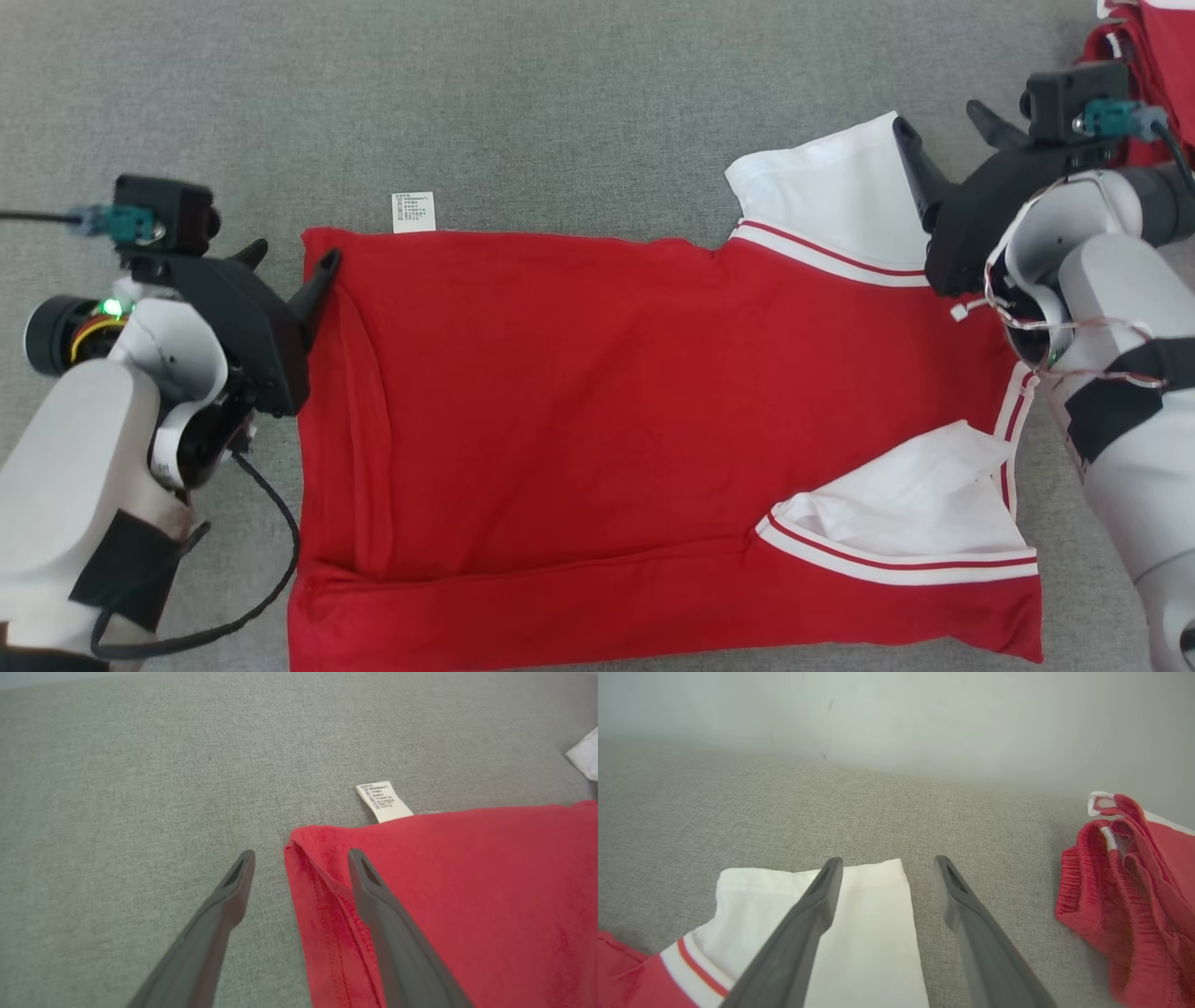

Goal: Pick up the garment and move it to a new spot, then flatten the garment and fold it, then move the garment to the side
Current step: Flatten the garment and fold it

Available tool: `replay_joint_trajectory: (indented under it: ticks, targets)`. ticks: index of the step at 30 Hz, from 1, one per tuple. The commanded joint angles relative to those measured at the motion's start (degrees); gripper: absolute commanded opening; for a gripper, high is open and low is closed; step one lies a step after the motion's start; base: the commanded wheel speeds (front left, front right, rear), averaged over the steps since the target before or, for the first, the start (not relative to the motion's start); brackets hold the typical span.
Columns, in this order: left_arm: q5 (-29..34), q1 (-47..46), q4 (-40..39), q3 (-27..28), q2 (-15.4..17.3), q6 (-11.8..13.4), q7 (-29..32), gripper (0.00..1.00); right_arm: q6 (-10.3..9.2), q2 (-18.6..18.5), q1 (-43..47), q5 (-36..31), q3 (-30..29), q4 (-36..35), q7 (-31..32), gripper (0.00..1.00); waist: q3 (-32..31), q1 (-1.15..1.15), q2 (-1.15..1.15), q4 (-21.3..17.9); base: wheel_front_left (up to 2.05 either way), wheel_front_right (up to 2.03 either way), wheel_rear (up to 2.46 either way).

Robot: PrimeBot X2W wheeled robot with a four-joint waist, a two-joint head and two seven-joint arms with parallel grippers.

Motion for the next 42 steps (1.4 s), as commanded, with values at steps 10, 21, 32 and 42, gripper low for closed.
replay_joint_trajectory:
  ticks: [10,21,32,42]
  targets:
    - [-2.0,-4.86,2.91,-3.36,-0.11,0.08,2.89,1.0,-0.13,0.88,-7.4,1.08,4.39,7.36,3.75,1.0,1.66,-0.01,-0.01,0.23,0.0,0.0,0.0]
    - [-3.56,-6.75,4.42,-5.51,-0.8,0.07,4.35,1.0,-0.13,1.47,-12.26,0.98,7.12,14.78,5.06,1.0,3.71,-0.01,-0.01,1.23,0.0,0.0,0.0]
    - [-4.92,-7.71,3.51,-7.36,-1.37,0.06,7.59,0.7,-0.13,2.45,-16.48,0.15,6.78,22.81,9.55,1.0,5.45,-0.01,-0.01,2.41,0.0,0.0,0.0]
    - [-6.18,-7.57,2.31,-6.71,-1.24,0.34,6.97,0.0,-0.13,1.65,-18.69,-1.71,5.47,24.99,8.97,0.0,5.76,-0.01,-0.01,2.78,0.0,0.0,0.0]
